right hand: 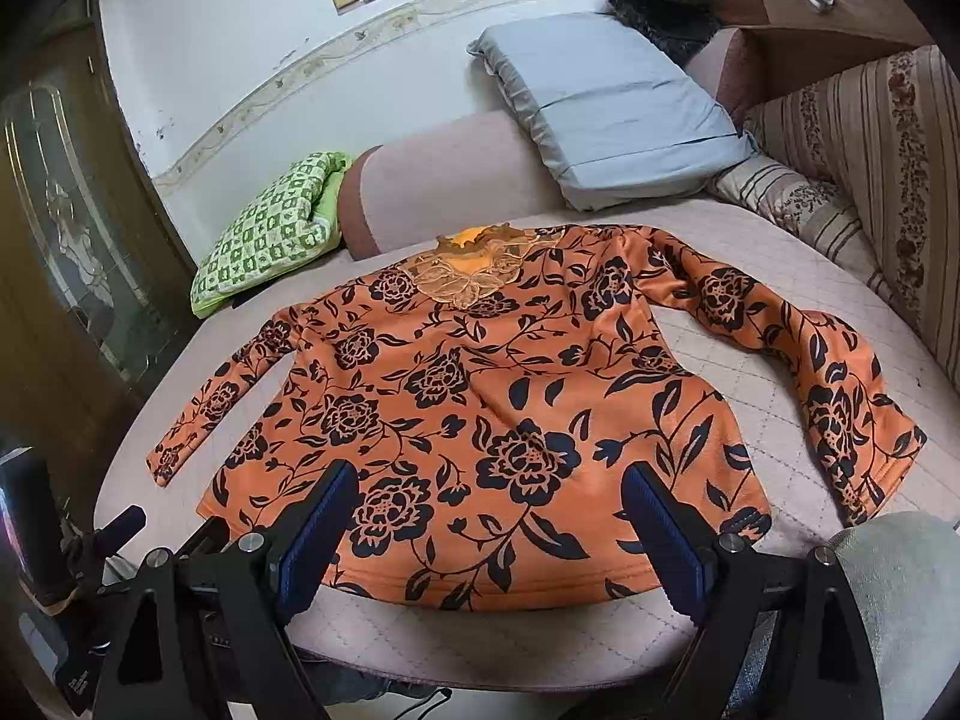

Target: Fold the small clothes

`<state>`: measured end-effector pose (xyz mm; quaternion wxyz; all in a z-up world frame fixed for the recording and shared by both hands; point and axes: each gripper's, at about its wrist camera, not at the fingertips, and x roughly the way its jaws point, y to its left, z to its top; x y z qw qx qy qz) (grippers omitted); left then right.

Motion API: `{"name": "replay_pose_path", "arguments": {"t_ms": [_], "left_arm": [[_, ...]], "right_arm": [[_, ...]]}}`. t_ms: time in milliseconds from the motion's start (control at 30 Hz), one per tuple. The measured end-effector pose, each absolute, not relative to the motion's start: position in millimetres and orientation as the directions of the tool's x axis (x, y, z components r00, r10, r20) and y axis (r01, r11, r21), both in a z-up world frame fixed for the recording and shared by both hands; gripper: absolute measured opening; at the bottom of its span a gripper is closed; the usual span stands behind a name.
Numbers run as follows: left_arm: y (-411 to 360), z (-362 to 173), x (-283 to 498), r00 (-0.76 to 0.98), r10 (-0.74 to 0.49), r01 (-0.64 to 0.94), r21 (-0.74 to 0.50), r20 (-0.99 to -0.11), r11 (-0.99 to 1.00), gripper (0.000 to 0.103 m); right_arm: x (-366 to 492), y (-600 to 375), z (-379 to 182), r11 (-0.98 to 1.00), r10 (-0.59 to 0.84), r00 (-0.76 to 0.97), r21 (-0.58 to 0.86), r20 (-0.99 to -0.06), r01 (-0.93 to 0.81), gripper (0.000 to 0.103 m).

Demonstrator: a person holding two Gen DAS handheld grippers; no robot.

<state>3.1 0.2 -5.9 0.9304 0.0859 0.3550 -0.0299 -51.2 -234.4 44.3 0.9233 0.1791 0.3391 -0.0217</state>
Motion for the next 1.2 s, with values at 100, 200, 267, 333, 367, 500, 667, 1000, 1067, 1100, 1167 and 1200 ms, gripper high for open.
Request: {"name": "replay_pose_path", "arguments": {"t_ms": [100, 200, 267, 333, 367, 500, 667, 1000, 1067, 1100, 1167, 1200], "left_arm": [[0.2, -5.7, 3.1, 0.746, 0.006, 0.117, 0.139, -0.666, 0.983, 0.103], [0.5, -5.8, 3.3, 0.746, 0.005, 0.117, 0.138, -0.666, 0.983, 0.103], [0.7, -5.7, 3.3, 0.746, 0.003, 0.117, 0.136, -0.666, 0.984, 0.103], [0.5, -6.7, 3.7, 0.746, 0.003, 0.117, 0.136, -0.666, 0.984, 0.103], [0.7, -5.7, 3.3, 0.745, 0.004, 0.117, 0.137, -0.667, 0.984, 0.103], [0.9, -5.5, 3.3, 0.746, 0.003, 0.117, 0.135, -0.666, 0.984, 0.103], [2.7, -4.7, 5.1, 0.742, 0.001, 0.111, 0.125, -0.67, 0.986, 0.103], [75.6, 29.8, 68.0, 0.691, -0.019, -0.076, -0.099, -0.723, 0.992, 0.102], [104.1, 32.8, 86.1, 0.675, -0.029, -0.137, -0.164, -0.738, 0.977, 0.102], [121.8, 32.4, 97.4, 0.658, -0.043, -0.172, -0.206, -0.752, 0.963, 0.102], [162.2, 26.3, 121.7, 0.615, -0.074, -0.257, -0.289, -0.785, 0.922, 0.102], [180.2, 22.4, 131.7, 0.596, -0.078, -0.301, -0.313, -0.799, 0.901, 0.102]], "right_arm": [[-51.4, -233.9, 44.4, 0.935, 0.08, 0.772, 0.316, -0.631, 0.161, 0.089], [-51.5, -234.4, 44.4, 0.934, 0.081, 0.77, 0.318, -0.633, 0.163, 0.089], [-51.2, -233.8, 44.8, 0.934, 0.08, 0.768, 0.316, -0.636, 0.164, 0.089], [-50.9, -233.9, 45.5, 0.935, 0.08, 0.768, 0.316, -0.636, 0.164, 0.089], [-51.3, -233.7, 45.8, 0.936, 0.077, 0.768, 0.312, -0.635, 0.164, 0.089], [-51.6, -233.2, 45.7, 0.938, 0.075, 0.764, 0.306, -0.64, 0.164, 0.089], [-52.8, -231.2, 48.9, 0.938, 0.084, 0.753, 0.306, -0.653, 0.161, 0.089], [-17.6, -204.4, 80.0, 0.941, 0.243, 0.76, 0.338, -0.603, -0.033, 0.079], [2.3, -191.7, 88.4, 0.933, 0.287, 0.755, 0.351, -0.59, -0.081, 0.079], [17.2, -179.3, 93.2, 0.934, 0.302, 0.752, 0.339, -0.586, -0.111, 0.079], [43.2, -162.9, 96.6, 0.928, 0.331, 0.72, 0.347, -0.61, -0.133, 0.079], [59.2, -150.5, 96.3, 0.926, 0.346, 0.698, 0.348, -0.627, -0.146, 0.079]]}}
